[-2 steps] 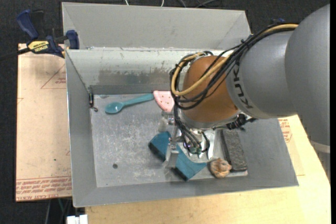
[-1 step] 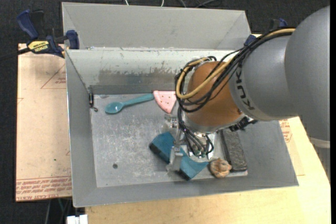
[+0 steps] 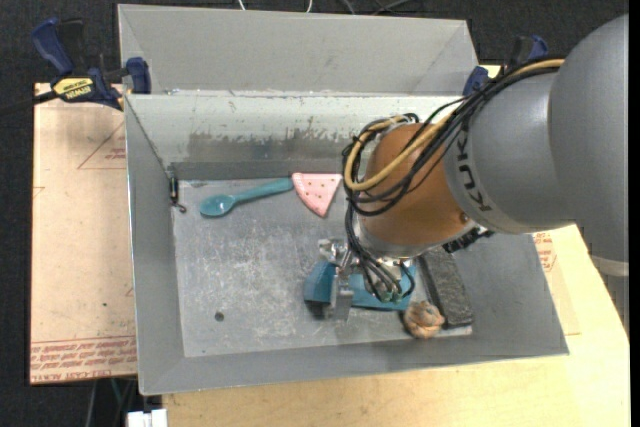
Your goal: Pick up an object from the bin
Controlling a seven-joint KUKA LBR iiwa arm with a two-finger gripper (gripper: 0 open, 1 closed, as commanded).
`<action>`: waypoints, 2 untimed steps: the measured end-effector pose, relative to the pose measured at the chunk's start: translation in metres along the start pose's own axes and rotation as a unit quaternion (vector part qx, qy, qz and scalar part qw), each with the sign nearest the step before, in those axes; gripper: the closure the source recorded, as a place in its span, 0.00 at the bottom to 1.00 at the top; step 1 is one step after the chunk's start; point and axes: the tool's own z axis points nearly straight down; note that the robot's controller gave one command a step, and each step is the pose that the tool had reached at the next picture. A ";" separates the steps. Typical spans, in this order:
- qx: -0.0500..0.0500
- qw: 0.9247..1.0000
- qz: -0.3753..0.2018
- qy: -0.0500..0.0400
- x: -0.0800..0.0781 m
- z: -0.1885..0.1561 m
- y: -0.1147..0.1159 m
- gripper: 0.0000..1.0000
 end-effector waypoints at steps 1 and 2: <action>0.000 1.000 0.000 0.000 0.000 0.000 0.000 1.00; 0.000 0.999 -0.042 0.002 -0.010 -0.044 0.005 1.00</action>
Offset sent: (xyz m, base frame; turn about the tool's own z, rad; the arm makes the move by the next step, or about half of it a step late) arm 0.0422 0.0153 0.1714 -0.2966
